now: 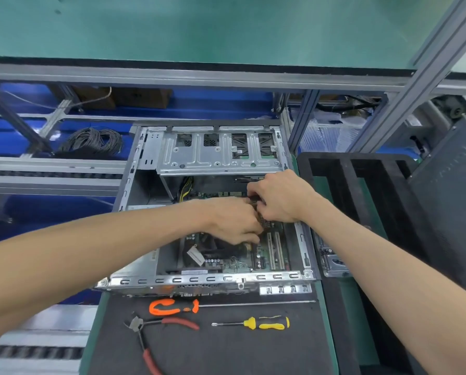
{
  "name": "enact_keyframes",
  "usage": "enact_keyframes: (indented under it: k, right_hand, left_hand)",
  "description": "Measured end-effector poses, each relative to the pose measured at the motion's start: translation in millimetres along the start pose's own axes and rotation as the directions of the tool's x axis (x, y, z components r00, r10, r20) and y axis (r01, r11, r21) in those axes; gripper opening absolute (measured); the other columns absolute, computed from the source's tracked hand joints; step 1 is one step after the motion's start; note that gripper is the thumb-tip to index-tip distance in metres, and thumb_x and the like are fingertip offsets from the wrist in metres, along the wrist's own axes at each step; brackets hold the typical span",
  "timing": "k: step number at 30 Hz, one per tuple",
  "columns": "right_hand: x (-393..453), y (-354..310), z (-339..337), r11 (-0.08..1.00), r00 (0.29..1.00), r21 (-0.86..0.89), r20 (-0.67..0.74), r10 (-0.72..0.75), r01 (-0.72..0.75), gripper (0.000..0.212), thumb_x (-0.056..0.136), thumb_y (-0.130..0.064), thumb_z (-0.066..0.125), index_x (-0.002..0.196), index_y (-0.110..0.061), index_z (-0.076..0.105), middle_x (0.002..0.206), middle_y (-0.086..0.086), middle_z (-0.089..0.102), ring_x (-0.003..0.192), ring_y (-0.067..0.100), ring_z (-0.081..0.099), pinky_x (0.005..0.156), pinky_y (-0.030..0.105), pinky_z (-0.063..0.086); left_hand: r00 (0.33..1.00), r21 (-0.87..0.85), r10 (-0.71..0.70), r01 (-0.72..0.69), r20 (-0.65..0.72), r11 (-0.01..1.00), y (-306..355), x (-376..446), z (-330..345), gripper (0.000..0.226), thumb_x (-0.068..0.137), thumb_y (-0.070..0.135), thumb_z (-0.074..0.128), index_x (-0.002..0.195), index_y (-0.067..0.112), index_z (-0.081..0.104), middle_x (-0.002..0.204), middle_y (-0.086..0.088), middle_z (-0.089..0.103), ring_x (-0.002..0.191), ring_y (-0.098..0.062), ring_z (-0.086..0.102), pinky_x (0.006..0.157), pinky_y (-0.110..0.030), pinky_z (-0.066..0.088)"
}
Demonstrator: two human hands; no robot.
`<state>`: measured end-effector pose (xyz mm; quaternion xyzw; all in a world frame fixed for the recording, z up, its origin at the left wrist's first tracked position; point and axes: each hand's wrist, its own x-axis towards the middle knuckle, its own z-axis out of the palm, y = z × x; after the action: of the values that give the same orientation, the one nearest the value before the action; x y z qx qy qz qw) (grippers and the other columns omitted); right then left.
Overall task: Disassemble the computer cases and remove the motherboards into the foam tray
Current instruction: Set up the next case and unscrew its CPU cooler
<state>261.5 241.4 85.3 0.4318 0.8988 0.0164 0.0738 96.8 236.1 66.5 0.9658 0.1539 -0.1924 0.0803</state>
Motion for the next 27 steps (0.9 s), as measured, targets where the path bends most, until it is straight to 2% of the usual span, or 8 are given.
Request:
enact_keyframes:
  k: [2, 4, 7, 13, 17, 21, 24, 27]
  right_hand:
    - [-0.4, -0.2, -0.8, 1.0, 1.0, 0.0, 0.01, 0.0, 0.0, 0.028, 0.082, -0.033, 0.048, 0.105, -0.026, 0.062, 0.082, 0.003, 0.067, 0.077, 0.029, 0.064, 0.061, 0.035, 0.045]
    - [-1.4, -1.3, -2.1, 1.0, 1.0, -0.013, 0.018, 0.007, -0.007, 0.03, 0.083, -0.032, 0.047, 0.108, -0.025, 0.062, 0.082, 0.003, 0.066, 0.077, 0.029, 0.064, 0.059, 0.034, 0.042]
    - [-5.1, -7.7, -4.2, 0.999, 0.998, 0.019, 0.042, 0.047, -0.048, 0.039, 0.087, -0.03, 0.047, 0.123, -0.028, 0.061, 0.082, 0.003, 0.064, 0.08, 0.028, 0.064, 0.061, 0.033, 0.038]
    - [-22.7, -31.7, -3.8, 0.998, 0.989, -0.008, 0.134, 0.069, -0.068, 0.037, 0.091, -0.024, 0.044, 0.124, -0.026, 0.062, 0.104, 0.01, 0.067, 0.088, 0.032, 0.065, 0.068, 0.037, 0.04]
    - [-29.4, -52.4, -7.3, 0.999, 0.956, -0.039, 0.292, 0.022, -0.011, 0.046, 0.09, -0.022, 0.047, 0.133, -0.031, 0.059, 0.12, 0.009, 0.064, 0.099, 0.03, 0.065, 0.07, 0.036, 0.038]
    - [-34.4, -61.0, -12.3, 0.999, 0.931, -0.007, 0.362, 0.045, -0.046, 0.037, 0.09, -0.022, 0.049, 0.123, -0.027, 0.066, 0.119, 0.006, 0.066, 0.1, 0.028, 0.066, 0.075, 0.037, 0.047]
    - [-38.5, -65.4, -16.8, 0.995, 0.936, 0.048, 0.346, 0.066, -0.088, 0.037, 0.09, -0.019, 0.05, 0.122, -0.026, 0.067, 0.119, 0.008, 0.066, 0.099, 0.03, 0.066, 0.081, 0.041, 0.055]
    - [-42.5, -69.6, -18.1, 0.987, 0.931, 0.105, 0.356, 0.078, -0.122, 0.038, 0.093, -0.018, 0.05, 0.127, -0.028, 0.065, 0.124, 0.007, 0.064, 0.103, 0.03, 0.064, 0.08, 0.039, 0.051]
  left_hand:
    - [0.989, -0.001, 0.014, -0.014, -0.149, 1.0, -13.3, -10.1, 5.6, 0.026, 0.098, 0.039, 0.056, 0.097, 0.015, 0.066, 0.102, -0.005, 0.065, 0.101, -0.025, 0.059, 0.092, -0.041, 0.044]
    - [0.98, 0.0, -0.066, 0.067, -0.187, 0.998, -20.6, -22.1, 10.0, 0.022, 0.098, 0.038, 0.057, 0.104, 0.017, 0.064, 0.11, -0.001, 0.061, 0.107, -0.021, 0.055, 0.093, -0.037, 0.041]
    - [0.958, 0.084, -0.246, 0.26, -0.146, 0.962, -23.0, -38.9, 17.9, 0.024, 0.101, 0.034, 0.049, 0.116, 0.019, 0.059, 0.116, 0.002, 0.06, 0.112, -0.021, 0.054, 0.094, -0.035, 0.04]
    - [0.819, 0.076, -0.572, 0.573, -0.027, 0.816, -20.3, -80.9, 25.4, 0.046, 0.092, 0.014, 0.046, 0.137, 0.019, 0.051, 0.134, -0.003, 0.06, 0.124, -0.025, 0.052, 0.104, -0.041, 0.039]
    - [0.701, -0.093, -0.712, 0.711, 0.023, 0.697, -13.3, -94.9, 21.1, 0.044, 0.093, 0.013, 0.042, 0.135, 0.021, 0.054, 0.124, -0.013, 0.063, 0.108, -0.033, 0.06, 0.092, -0.044, 0.05]
    - [0.679, -0.337, -0.734, 0.693, 0.006, 0.638, -5.1, -100.3, 19.1, 0.036, 0.097, 0.02, 0.043, 0.128, 0.026, 0.063, 0.128, -0.011, 0.062, 0.112, -0.032, 0.061, 0.091, -0.042, 0.052]
    - [0.664, -0.404, -0.745, 0.664, -0.068, 0.629, 2.1, -105.7, 22.9, 0.033, 0.099, 0.021, 0.046, 0.123, 0.024, 0.067, 0.129, -0.002, 0.066, 0.118, -0.025, 0.059, 0.095, -0.04, 0.05]
    - [0.646, -0.4, -0.755, 0.667, -0.11, 0.629, 8.2, -108.4, 26.0, 0.03, 0.099, 0.024, 0.048, 0.121, 0.024, 0.068, 0.13, -0.002, 0.064, 0.119, -0.024, 0.058, 0.1, -0.041, 0.046]
